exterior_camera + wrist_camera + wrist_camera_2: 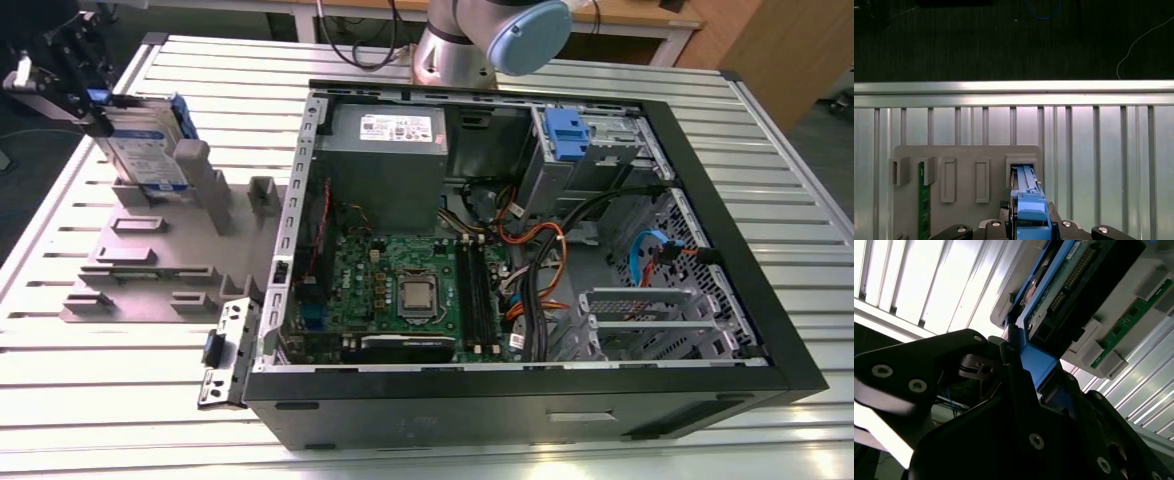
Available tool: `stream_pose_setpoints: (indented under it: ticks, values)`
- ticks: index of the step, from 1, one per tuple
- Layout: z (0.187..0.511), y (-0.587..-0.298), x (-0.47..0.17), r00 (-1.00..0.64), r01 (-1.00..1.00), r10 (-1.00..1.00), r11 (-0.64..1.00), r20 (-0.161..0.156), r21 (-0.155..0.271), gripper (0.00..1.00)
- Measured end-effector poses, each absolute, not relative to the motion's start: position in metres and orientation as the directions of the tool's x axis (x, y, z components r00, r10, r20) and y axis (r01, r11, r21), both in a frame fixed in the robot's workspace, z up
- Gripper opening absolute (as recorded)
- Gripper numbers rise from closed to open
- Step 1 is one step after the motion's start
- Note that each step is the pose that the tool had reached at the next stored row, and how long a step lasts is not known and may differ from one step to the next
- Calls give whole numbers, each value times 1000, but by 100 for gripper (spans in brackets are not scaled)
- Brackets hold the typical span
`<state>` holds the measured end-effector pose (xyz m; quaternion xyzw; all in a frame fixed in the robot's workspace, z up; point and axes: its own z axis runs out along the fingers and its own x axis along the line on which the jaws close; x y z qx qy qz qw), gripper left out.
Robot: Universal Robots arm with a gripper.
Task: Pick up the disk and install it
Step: 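Pick up the disk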
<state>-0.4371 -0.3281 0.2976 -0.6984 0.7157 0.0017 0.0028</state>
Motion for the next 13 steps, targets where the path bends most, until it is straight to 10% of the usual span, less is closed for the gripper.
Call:
stream_pose_setpoints:
  ticks: [13]
  values:
    - [302,-328,-437,-24,-1000,-1000,24,-5,-2,36]
